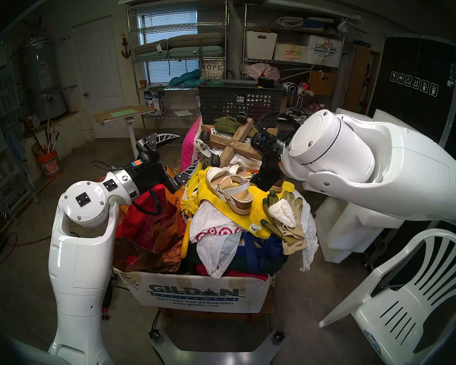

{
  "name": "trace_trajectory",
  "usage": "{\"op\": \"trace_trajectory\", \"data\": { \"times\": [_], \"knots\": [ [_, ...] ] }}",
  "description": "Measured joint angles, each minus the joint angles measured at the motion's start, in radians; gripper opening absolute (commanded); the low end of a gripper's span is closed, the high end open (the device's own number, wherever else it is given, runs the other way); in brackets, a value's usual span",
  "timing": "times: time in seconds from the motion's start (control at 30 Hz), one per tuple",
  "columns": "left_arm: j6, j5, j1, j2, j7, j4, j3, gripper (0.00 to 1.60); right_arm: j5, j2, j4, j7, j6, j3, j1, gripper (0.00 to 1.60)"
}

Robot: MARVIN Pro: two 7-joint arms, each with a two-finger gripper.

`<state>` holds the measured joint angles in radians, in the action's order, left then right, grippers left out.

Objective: Unbuckle a shoe

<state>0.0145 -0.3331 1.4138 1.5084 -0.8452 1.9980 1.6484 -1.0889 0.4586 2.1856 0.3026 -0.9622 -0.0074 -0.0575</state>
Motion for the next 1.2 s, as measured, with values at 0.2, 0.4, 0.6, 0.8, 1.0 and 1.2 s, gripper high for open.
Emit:
{"op": "trace_trajectory", "data": {
  "times": [0.2, 0.4, 0.6, 0.8, 1.0, 1.2],
  "knots": [
    [0.033, 0.018, 0.022, -0.013, -0.054, 0.007, 0.026, 1.6, 0.026, 0.012, -0.004, 0.024, 0.061, 0.001, 0.013, 1.6],
    [0.047, 0.042, 0.06, -0.033, -0.115, 0.022, 0.051, 1.6, 0.062, 0.035, -0.027, 0.026, 0.134, 0.001, 0.017, 1.6],
    [0.053, 0.053, 0.105, -0.048, -0.165, 0.036, 0.058, 1.6, 0.087, 0.073, -0.076, -0.02, 0.183, -0.009, 0.022, 1.6],
    [0.052, 0.047, 0.149, -0.053, -0.184, 0.047, 0.043, 1.6, 0.104, 0.101, -0.11, -0.078, 0.223, -0.024, 0.03, 1.6],
    [0.037, 0.023, 0.177, -0.05, -0.174, 0.051, 0.028, 1.6, 0.129, 0.119, -0.138, -0.134, 0.245, -0.039, 0.03, 1.6],
    [0.027, -0.003, 0.194, -0.043, -0.154, 0.051, 0.018, 1.6, 0.16, 0.14, -0.173, -0.21, 0.251, -0.053, 0.022, 1.6]
  ]
}}
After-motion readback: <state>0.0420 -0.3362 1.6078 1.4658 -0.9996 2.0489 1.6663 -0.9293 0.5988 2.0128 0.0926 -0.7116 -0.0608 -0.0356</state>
